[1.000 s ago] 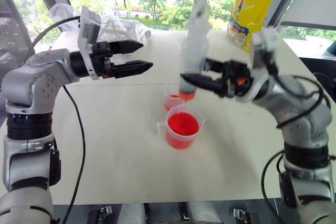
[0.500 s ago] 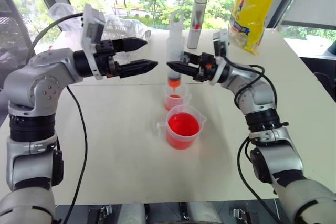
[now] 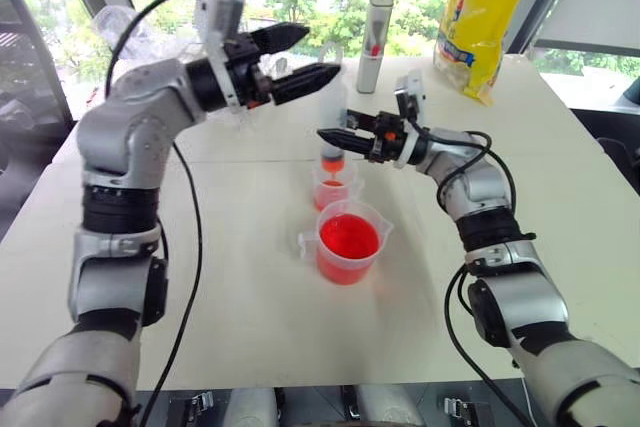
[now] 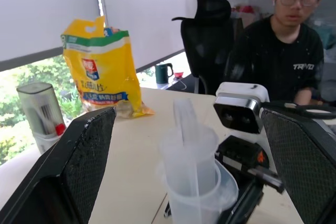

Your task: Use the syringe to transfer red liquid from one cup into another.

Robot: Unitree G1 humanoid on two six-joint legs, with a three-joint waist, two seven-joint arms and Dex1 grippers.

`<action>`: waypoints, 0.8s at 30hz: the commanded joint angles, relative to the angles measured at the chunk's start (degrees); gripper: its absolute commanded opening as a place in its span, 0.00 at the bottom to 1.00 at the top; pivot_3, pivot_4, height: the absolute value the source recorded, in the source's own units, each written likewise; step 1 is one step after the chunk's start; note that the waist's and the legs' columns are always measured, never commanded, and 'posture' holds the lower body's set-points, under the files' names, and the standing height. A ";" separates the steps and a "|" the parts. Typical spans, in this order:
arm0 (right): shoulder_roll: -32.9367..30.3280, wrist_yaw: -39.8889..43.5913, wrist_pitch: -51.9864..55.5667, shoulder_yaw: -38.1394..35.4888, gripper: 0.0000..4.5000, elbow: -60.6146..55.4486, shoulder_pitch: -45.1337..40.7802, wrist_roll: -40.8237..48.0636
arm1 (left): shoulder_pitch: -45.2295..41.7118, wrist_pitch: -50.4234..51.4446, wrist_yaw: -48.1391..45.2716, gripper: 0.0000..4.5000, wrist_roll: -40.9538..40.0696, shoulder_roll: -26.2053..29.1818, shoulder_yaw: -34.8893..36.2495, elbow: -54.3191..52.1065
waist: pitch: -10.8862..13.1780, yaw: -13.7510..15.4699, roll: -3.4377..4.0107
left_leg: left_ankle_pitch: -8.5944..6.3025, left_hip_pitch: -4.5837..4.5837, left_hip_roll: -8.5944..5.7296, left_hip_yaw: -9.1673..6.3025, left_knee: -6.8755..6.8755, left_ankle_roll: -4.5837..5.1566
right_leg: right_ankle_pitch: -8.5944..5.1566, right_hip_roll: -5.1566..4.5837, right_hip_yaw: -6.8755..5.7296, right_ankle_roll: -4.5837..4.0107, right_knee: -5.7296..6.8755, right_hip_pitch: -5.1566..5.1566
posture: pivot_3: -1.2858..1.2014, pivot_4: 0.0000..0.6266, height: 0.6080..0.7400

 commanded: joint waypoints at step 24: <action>1.26 0.57 -0.83 -2.98 0.31 -0.23 -3.04 -1.00 | 0.65 2.59 1.33 0.01 6.09 -1.78 -4.25 -1.42 | 0.00 0.07 0.00 | 0.02 -0.01 0.00 -0.01 0.00 -0.05 | 0.00 -0.02 0.02 0.00 0.00 0.01 | 0.52 0.24 1.00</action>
